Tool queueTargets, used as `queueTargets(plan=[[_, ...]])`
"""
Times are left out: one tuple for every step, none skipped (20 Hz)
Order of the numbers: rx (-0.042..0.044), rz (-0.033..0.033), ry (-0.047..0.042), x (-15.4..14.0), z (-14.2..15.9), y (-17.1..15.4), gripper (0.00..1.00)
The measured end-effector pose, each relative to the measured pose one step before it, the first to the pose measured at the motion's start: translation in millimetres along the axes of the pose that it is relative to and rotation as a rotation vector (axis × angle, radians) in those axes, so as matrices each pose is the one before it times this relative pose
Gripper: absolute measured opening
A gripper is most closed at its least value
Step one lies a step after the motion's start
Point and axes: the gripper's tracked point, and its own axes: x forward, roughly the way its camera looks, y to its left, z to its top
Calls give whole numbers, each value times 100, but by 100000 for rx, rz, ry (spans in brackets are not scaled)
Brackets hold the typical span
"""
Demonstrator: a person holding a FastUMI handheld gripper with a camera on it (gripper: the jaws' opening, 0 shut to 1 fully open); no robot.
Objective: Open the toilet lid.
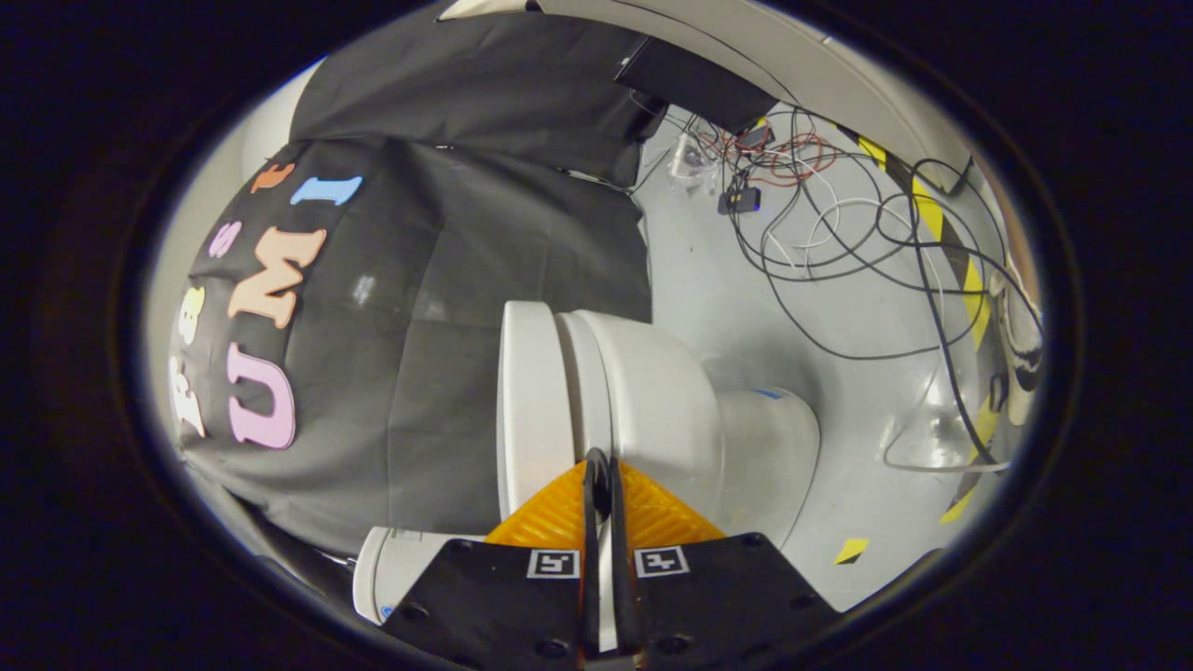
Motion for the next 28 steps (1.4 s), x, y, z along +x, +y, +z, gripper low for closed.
queueTargets(plan=[[-1375,-265,1114,-26,-249,150,7],[-1791,-484,539,66,-95,262,7],[-1625,-377,1047,-7,-188,220,7],[-2087,-606,954,-7,-163,318,7],[-2584,-1228,56,-136,38,56,7],[-1928,-837,442,-40,9,125,7],[-1374,144,321,-341,-98,368,7],[18,940,-917,-219,173,367,8],[334,1294,-1033,-279,220,545,8],[-382,1180,-696,-175,91,507,7],[-1876,440,-249,-94,-142,428,7],[-2761,-140,369,-94,16,450,8],[-2877,-254,265,-190,74,499,7],[-2010,97,155,-184,118,461,8],[-1146,805,-358,-313,211,485,7],[-744,1095,-408,-157,183,572,7],[-835,473,-277,-243,126,625,8],[-1750,187,204,-186,21,499,7],[-2190,282,157,-199,-21,595,7],[-2080,760,8,-97,138,687,7],[-1520,1294,-363,-359,167,797,8],[-1022,1283,-406,-176,124,715,7],[-1283,1220,-403,-243,-43,719,7],[-1285,1203,-549,-137,172,739,7],[-2001,1342,-32,-282,15,794,7],[-3030,1301,-410,-154,126,850,8],[-2805,1110,192,-121,5,877,7],[-2578,1160,179,-145,18,535,7]])
